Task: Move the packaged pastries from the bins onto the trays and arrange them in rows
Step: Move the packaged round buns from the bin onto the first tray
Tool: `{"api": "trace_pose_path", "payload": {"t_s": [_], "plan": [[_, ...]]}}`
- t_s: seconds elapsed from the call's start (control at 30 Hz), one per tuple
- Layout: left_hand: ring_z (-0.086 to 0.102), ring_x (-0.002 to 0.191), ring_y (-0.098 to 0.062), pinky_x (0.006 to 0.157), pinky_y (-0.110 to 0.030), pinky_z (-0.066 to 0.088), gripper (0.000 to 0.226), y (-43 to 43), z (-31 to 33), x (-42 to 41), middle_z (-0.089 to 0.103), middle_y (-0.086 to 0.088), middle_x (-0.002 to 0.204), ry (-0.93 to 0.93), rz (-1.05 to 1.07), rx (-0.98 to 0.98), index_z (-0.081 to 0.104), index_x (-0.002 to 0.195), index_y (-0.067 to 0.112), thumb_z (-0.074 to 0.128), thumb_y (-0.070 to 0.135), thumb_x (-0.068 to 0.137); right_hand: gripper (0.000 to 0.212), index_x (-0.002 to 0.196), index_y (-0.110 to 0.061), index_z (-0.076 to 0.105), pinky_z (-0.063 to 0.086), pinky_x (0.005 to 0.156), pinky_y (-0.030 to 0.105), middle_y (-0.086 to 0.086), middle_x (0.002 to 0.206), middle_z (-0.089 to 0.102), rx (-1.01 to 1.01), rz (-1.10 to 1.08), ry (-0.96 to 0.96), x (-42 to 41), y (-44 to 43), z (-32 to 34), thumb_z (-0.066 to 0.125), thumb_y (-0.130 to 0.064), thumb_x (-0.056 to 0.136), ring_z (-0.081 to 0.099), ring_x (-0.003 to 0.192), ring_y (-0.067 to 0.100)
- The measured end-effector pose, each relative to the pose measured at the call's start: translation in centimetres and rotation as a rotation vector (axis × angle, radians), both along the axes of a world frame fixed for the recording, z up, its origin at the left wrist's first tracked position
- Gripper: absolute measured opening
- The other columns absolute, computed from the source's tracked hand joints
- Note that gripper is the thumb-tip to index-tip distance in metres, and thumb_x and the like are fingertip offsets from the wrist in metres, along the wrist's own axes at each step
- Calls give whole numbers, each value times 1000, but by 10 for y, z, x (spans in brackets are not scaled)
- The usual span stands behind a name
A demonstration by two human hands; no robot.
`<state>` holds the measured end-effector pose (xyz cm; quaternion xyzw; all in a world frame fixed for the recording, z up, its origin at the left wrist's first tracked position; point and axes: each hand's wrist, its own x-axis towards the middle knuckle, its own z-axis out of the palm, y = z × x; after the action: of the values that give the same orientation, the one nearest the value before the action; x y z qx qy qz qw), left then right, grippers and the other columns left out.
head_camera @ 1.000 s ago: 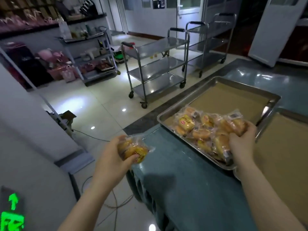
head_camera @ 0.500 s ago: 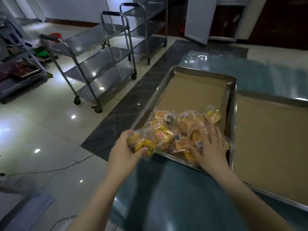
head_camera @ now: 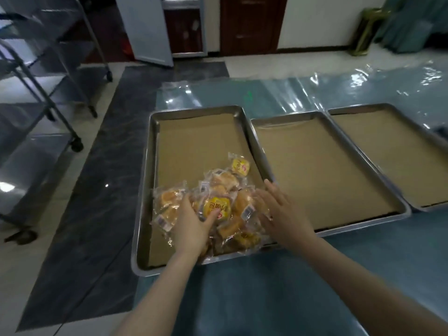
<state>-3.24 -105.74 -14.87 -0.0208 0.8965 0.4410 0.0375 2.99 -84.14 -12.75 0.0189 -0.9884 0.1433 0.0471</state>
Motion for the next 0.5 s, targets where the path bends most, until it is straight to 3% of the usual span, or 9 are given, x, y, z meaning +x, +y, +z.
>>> {"api": "trace_pose_path", "payload": {"t_s": [0.13,0.27,0.37,0.5], "plan": [[25,139,-24,109,-45,26,111,8,0,-19,24,-5,153,-11,-34,-138,7,148,25,63,67,61,56,148,-26,21,12,115,35,0,160,8,-4,-56,-29,-6,5,9,42,-39,98,5,146,19],[-1,141,-14,110,-37,7,116,3,9,-23,-4,9,155,96,-91,-207,-12,145,32,51,75,58,59,150,-26,17,7,114,32,-2,160,5,-37,-92,-53,-10,4,14,36,-46,98,1,146,16],[-5,139,-7,112,-37,5,97,5,23,-18,-4,14,153,251,-216,-298,-1,147,32,36,75,69,60,151,-24,14,5,112,29,-3,160,3,-60,-99,-48,-14,4,20,34,-46,99,0,146,15],[-5,138,-4,114,-36,4,79,26,56,-16,-3,16,151,338,-383,-384,8,146,35,39,63,79,64,152,-26,11,7,115,33,-6,160,2,-155,-89,-28,-21,6,42,40,-45,98,0,146,13]]}}
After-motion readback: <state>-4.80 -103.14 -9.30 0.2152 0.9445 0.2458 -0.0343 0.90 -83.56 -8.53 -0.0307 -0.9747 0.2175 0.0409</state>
